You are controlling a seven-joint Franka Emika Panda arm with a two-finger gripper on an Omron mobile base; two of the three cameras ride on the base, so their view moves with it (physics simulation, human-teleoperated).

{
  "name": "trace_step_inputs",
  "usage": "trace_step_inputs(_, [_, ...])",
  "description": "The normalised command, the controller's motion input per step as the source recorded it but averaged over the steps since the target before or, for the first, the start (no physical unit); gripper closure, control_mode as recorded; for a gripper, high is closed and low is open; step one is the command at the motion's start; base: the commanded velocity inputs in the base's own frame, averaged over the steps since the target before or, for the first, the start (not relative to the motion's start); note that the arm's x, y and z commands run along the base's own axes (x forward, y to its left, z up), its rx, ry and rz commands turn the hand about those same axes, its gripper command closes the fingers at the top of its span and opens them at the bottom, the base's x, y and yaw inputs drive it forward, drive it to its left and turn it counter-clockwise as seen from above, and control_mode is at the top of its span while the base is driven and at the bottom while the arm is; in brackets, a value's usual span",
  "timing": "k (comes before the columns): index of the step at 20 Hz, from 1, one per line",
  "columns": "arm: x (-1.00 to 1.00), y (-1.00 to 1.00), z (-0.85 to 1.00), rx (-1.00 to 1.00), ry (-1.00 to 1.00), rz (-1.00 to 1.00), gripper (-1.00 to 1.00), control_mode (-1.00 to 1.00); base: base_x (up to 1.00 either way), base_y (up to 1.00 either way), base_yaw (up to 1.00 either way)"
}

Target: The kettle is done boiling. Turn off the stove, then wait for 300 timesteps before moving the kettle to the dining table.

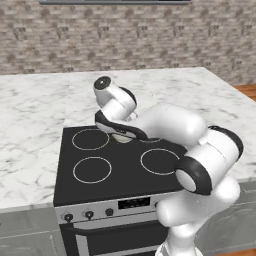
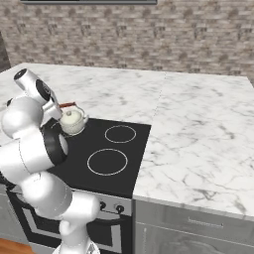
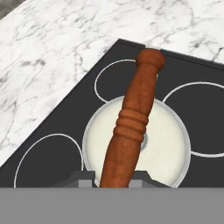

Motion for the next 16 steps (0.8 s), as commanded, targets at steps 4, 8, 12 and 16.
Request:
trace_step_inputs(4, [-0.36,-0.44,0.26,0.01,0.0,-0.09,1.0,-1.0,0.0,0.0,0.0])
trace_step_inputs(8, [-0.35,-0.4,0.28,0.0,0.0,-0.09,1.0,-1.0,0.0,0.0,0.0])
trace_step_inputs(12, [-0.35,-0.38,0.29,0.0,0.0,-0.09,1.0,-1.0,0.0,0.0,0.0])
trace_step_inputs(16, [-0.32,-0.36,0.3,0.0,0.0,-0.09,1.0,-1.0,0.0,0.0,0.0])
